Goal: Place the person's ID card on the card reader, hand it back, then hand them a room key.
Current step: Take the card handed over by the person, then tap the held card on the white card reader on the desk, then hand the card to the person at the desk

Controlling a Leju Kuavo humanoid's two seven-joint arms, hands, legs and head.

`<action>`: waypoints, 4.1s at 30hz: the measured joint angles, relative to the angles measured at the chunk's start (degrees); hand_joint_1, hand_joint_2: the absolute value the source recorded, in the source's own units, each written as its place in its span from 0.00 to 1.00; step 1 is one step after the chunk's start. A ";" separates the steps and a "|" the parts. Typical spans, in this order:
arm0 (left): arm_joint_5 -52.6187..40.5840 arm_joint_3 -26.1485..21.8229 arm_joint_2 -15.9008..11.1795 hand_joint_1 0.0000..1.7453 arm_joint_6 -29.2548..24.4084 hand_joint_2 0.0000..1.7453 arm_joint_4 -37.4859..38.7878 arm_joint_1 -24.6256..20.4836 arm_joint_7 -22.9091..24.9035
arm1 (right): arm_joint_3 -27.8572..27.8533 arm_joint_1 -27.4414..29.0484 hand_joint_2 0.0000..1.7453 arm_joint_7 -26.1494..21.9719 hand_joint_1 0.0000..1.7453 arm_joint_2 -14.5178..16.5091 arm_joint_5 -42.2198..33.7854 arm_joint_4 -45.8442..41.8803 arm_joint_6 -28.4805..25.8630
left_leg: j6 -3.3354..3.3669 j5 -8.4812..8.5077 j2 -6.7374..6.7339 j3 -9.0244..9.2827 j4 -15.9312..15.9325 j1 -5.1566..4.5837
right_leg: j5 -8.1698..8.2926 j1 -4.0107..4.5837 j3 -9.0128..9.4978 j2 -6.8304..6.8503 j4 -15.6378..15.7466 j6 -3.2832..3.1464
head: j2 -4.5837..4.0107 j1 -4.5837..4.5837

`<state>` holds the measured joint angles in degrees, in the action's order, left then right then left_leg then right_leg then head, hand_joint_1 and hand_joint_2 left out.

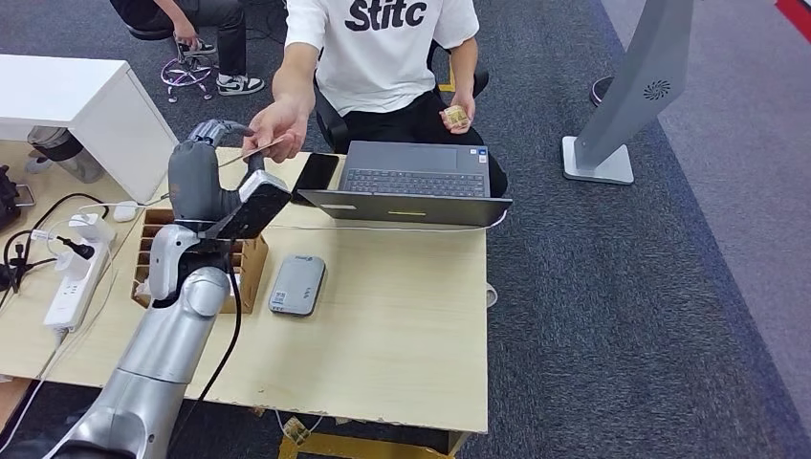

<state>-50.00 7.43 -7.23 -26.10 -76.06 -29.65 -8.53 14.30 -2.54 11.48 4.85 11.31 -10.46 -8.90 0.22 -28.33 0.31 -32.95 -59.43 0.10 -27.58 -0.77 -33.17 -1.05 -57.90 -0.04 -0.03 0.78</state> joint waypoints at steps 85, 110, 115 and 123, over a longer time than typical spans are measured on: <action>-26.80 16.67 -2.20 1.00 10.90 1.00 18.68 3.56 16.65 | 1.85 -0.05 1.00 1.06 0.00 0.09 5.39 0.49 0.49 | -0.01 -0.01 -0.05 -0.04 0.01 0.00 | 0.00 0.01 0.00 -0.02 -0.01 0.00 | -0.01 -0.01; -26.85 15.89 -2.24 1.00 10.74 1.00 22.98 6.06 18.55 | 1.85 0.07 1.00 0.95 0.00 0.09 6.06 0.51 0.16 | -0.03 0.00 -0.01 0.32 0.04 0.00 | -0.01 0.01 0.38 0.07 -0.01 -0.01 | -0.01 -0.01; -19.91 12.81 -2.55 1.00 9.26 1.00 20.30 5.99 16.13 | 1.85 0.25 1.00 0.52 0.00 0.09 6.35 0.51 -0.04 | -0.09 0.08 -0.01 0.32 0.03 0.03 | 0.04 0.01 0.35 0.06 -0.03 -0.06 | -0.01 0.00; -10.08 4.92 -3.64 1.00 5.49 1.00 10.79 3.07 11.78 | 1.85 0.32 1.00 0.69 0.00 0.09 7.57 0.60 -0.06 | -0.08 0.11 0.00 0.22 0.02 0.04 | 0.05 0.04 0.26 0.06 -0.04 -0.07 | 0.01 -0.01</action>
<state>-60.07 12.35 -10.87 -20.61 -65.27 -26.58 3.25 16.15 -2.22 12.17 4.94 18.88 -9.86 -8.95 0.15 -28.22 0.31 -32.73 -59.41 0.14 -27.54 -0.73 -32.91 -0.99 -57.94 -0.11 -0.02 0.77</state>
